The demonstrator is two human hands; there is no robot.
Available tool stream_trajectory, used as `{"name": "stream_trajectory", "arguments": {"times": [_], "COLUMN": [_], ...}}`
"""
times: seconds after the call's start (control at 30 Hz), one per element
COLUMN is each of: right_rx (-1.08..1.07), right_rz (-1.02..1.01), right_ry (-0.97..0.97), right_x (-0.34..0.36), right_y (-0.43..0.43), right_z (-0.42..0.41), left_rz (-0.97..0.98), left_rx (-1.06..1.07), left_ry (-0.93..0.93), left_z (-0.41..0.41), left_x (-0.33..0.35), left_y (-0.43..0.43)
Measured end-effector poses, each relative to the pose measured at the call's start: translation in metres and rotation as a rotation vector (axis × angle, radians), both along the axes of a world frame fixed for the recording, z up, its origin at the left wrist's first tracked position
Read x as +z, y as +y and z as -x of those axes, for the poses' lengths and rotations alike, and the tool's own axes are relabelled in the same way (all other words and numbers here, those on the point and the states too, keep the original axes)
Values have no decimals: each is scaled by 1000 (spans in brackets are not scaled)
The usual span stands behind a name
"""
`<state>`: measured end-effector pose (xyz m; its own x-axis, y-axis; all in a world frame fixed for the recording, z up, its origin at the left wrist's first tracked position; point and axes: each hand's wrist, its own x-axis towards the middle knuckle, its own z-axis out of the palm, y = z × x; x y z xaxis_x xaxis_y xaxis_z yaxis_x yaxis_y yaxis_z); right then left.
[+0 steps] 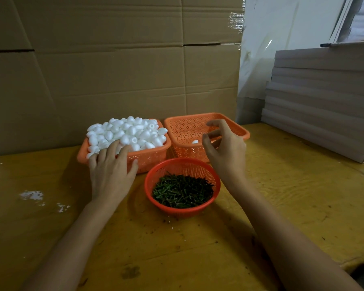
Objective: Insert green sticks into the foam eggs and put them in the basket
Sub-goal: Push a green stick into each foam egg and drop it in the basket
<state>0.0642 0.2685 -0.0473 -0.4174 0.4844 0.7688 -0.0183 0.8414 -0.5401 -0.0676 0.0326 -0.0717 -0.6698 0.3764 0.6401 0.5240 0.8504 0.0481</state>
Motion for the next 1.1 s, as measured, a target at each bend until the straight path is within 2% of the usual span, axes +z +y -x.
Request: {"name": "stream_trajectory", "arguments": {"times": [0.13,0.23,0.4,0.53,0.67,0.83,1.1], "right_rx": [34,108,435,713,875,945,913], "right_rz": [11,49,223,302,335,360,441], "right_ry": [-14,-28,-39,-70,-89,-57,17], "right_x": [1,0,4,5,4,4,7], "right_y": [-1,-3,-11,-23,-30,-39,-39], "right_z": [-1,-1,-1,-3,-1,-2,-3], "left_rz": [-86,-133,-106,-6,-1,38,57], "left_rx": [-66,-158,-363,-513,-582,-619,-667], "left_ry": [49,165,351,401,439,469,448], "left_z": [2,2,-10,-24,-28,-27,-26], "left_x": [-3,-3,1,-1,1,2,1], "left_y": [0,1,8,17,18,17,17]}}
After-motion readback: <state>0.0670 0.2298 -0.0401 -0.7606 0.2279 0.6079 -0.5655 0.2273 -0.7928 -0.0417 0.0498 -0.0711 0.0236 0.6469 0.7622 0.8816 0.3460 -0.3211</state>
